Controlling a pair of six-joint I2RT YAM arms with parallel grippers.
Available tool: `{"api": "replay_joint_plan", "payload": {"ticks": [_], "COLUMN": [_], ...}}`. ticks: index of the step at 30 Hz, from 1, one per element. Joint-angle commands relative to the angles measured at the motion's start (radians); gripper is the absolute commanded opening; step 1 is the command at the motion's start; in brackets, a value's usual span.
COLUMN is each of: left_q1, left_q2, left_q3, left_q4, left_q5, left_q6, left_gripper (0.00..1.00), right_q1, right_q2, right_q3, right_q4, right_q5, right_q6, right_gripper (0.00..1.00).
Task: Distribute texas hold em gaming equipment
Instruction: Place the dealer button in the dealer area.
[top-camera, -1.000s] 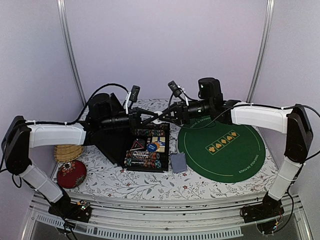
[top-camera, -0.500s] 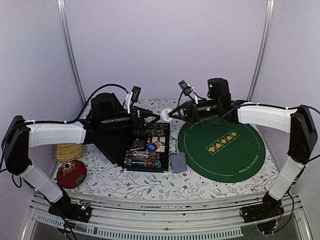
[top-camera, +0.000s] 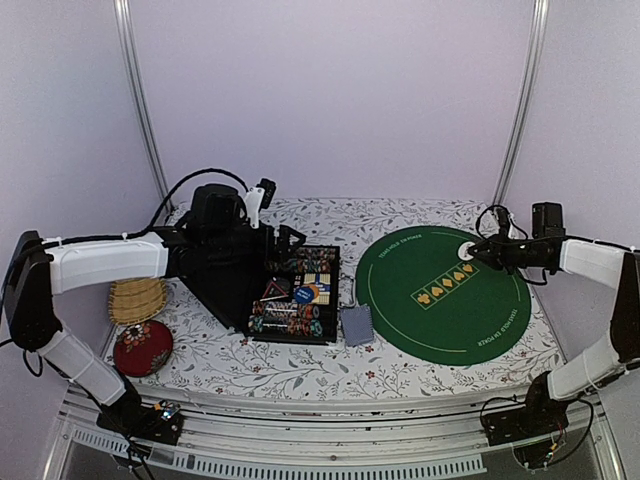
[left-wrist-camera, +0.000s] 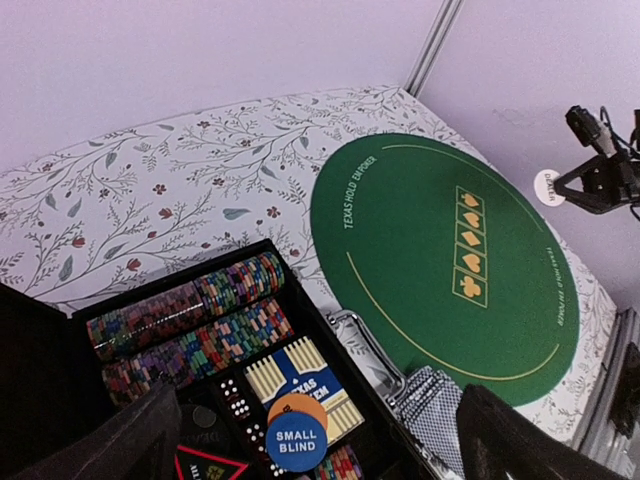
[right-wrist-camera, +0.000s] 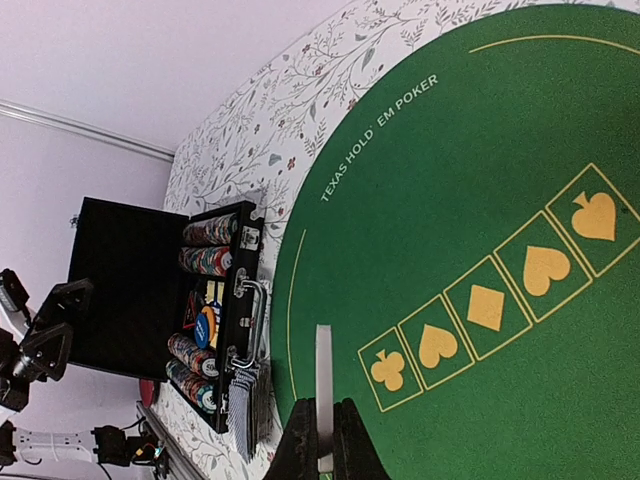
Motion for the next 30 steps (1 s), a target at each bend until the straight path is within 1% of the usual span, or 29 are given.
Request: {"api": "replay_joint_plan", "payload": {"ticks": [1, 3, 8, 10, 13, 19, 24, 26, 27, 29, 30], "left_q1": [-0.005, -0.005, -0.005, -0.004, -0.004, -0.005, -0.004, -0.004, -0.004, -0.005, -0.004], "left_q2": [0.003, 0.003, -0.013, -0.020, -0.026, -0.013, 0.005, 0.011, 0.014, 0.015, 0.014], "left_q3": [0.026, 0.030, 0.004, -0.014, -0.023, -0.019, 0.004, 0.008, 0.010, 0.010, 0.010], "left_q4": [-0.049, -0.068, -0.108, -0.114, -0.120, -0.132, -0.153, -0.153, -0.154, -0.155, -0.155], "left_q5": [-0.023, -0.030, -0.073, -0.088, -0.100, -0.102, -0.108, -0.101, -0.099, -0.098, -0.097], "left_q6": [0.015, 0.005, -0.035, -0.044, -0.052, -0.050, -0.042, -0.043, -0.043, -0.043, -0.043], "left_gripper": [0.98, 0.98, 0.98, 0.98, 0.98, 0.98, 0.98, 0.98, 0.98, 0.98, 0.98], "right_q1": [0.023, 0.045, 0.117, 0.153, 0.180, 0.222, 0.234, 0.234, 0.234, 0.234, 0.234], "right_q2": [0.140, 0.256, 0.505, 0.615, 0.731, 0.885, 0.901, 0.893, 0.885, 0.860, 0.842], "right_q3": [0.022, 0.061, 0.251, 0.336, 0.439, 0.566, 0.579, 0.582, 0.582, 0.582, 0.584], "right_q4": [0.160, 0.248, 0.351, 0.364, 0.374, 0.374, 0.370, 0.351, 0.339, 0.292, 0.262], "right_q5": [-0.042, -0.055, -0.034, -0.021, -0.014, -0.019, 0.021, 0.050, 0.068, 0.120, 0.154], "right_q6": [0.065, 0.137, 0.237, 0.268, 0.312, 0.379, 0.396, 0.384, 0.375, 0.351, 0.327], "right_gripper": [0.02, 0.02, 0.02, 0.02, 0.02, 0.02, 0.04, 0.12, 0.22, 0.38, 0.48]}}
